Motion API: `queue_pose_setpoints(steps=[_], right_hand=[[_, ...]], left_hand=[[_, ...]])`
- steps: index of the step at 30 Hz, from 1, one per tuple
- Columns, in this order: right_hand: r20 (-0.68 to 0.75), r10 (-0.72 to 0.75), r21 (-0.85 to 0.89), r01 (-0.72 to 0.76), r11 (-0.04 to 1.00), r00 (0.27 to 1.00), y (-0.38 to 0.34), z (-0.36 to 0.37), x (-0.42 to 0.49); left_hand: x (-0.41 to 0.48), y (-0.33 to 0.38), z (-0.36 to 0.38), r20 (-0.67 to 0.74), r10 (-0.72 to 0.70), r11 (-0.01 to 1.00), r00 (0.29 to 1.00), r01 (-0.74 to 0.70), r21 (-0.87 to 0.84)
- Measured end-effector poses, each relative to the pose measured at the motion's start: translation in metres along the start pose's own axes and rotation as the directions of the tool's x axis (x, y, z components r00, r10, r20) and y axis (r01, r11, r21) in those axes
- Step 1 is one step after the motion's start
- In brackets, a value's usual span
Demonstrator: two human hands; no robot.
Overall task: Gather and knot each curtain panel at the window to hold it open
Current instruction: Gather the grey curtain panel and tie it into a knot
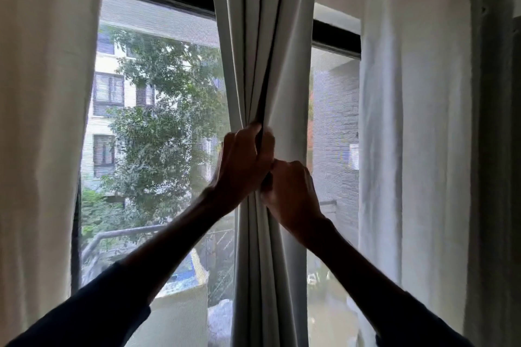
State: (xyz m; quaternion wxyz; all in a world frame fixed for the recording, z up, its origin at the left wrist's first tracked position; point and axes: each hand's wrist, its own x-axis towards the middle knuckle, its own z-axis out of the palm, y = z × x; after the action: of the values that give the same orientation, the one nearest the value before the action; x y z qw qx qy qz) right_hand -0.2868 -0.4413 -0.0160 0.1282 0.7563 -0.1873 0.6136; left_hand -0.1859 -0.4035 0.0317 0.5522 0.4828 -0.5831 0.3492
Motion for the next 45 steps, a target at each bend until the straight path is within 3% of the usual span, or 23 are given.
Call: queue_pose_setpoints(steps=[3, 6, 8, 10, 13, 16, 19, 22, 24, 27, 31, 34, 39, 43, 45], right_hand=[[0.005, -0.057, 0.061, 0.056, 0.997, 0.998, 0.009, -0.002, -0.001], [0.094, -0.089, 0.269, 0.061, 0.961, 0.992, 0.015, -0.005, -0.007], [0.143, -0.008, 0.404, -0.051, 0.913, 0.99, 0.024, -0.006, -0.008], [0.151, 0.168, 0.468, -0.22, 0.856, 0.974, 0.039, -0.002, -0.001], [0.05, 0.402, 0.403, -0.387, 0.83, 0.914, 0.071, 0.001, 0.015], [0.19, 0.58, 0.292, -0.61, 0.737, 0.792, 0.098, 0.006, 0.026], [0.463, 0.533, 0.502, -0.705, 0.501, 0.708, 0.103, 0.008, 0.029], [0.485, 0.494, 0.599, -0.685, 0.414, 0.722, 0.101, 0.013, 0.027], [0.353, 0.557, 0.624, -0.633, 0.458, 0.752, 0.1, 0.018, 0.022], [0.096, 0.575, 0.458, -0.549, 0.699, 0.812, 0.098, 0.022, 0.011], [-0.03, 0.398, 0.276, -0.375, 0.885, 0.917, 0.069, 0.019, -0.013], [-0.133, 0.227, 0.235, -0.192, 0.953, 0.965, 0.043, 0.019, -0.035], [-0.067, 0.162, 0.273, -0.138, 0.952, 0.985, 0.012, 0.023, -0.066], [0.022, 0.077, 0.199, -0.079, 0.977, 0.997, 0.002, 0.029, -0.084], [0.062, 0.072, 0.157, -0.081, 0.984, 0.995, 0.0, 0.031, -0.09]], left_hand=[[0.001, -0.001, 0.005, 0.053, -0.088, 0.995, 0.995, 0.085, 0.058], [0.004, -0.013, 0.011, 0.079, -0.145, 0.986, 0.986, 0.137, 0.09], [0.004, -0.019, 0.012, 0.064, -0.089, 0.988, 0.994, 0.08, 0.132], [0.003, -0.022, 0.01, 0.08, -0.046, 0.988, 0.996, 0.034, 0.151], [0.0, -0.026, 0.007, 0.111, -0.028, 0.985, 0.993, 0.009, 0.173], [0.0, -0.028, 0.001, 0.135, -0.044, 0.99, 0.99, 0.025, 0.138], [-0.001, -0.027, -0.007, 0.107, 0.015, 0.997, 0.994, -0.023, 0.075], [-0.002, -0.026, -0.018, 0.09, 0.034, 0.998, 0.995, -0.039, 0.053], [-0.004, -0.023, -0.025, 0.073, 0.047, 0.997, 0.996, -0.051, 0.057], [-0.011, -0.026, -0.025, 0.096, 0.084, 0.994, 0.992, -0.091, 0.068], [-0.029, -0.023, -0.019, 0.145, 0.063, 0.995, 0.987, -0.073, 0.068], [-0.05, -0.017, -0.015, 0.178, 0.051, 0.996, 0.983, -0.062, 0.058], [-0.075, -0.01, -0.01, 0.207, -0.004, 1.0, 0.978, 0.009, -0.024], [-0.091, -0.01, -0.004, 0.203, -0.204, 0.955, 0.958, 0.241, -0.174], [-0.093, -0.011, -0.004, 0.194, -0.298, 0.93, 0.935, 0.33, -0.162]])
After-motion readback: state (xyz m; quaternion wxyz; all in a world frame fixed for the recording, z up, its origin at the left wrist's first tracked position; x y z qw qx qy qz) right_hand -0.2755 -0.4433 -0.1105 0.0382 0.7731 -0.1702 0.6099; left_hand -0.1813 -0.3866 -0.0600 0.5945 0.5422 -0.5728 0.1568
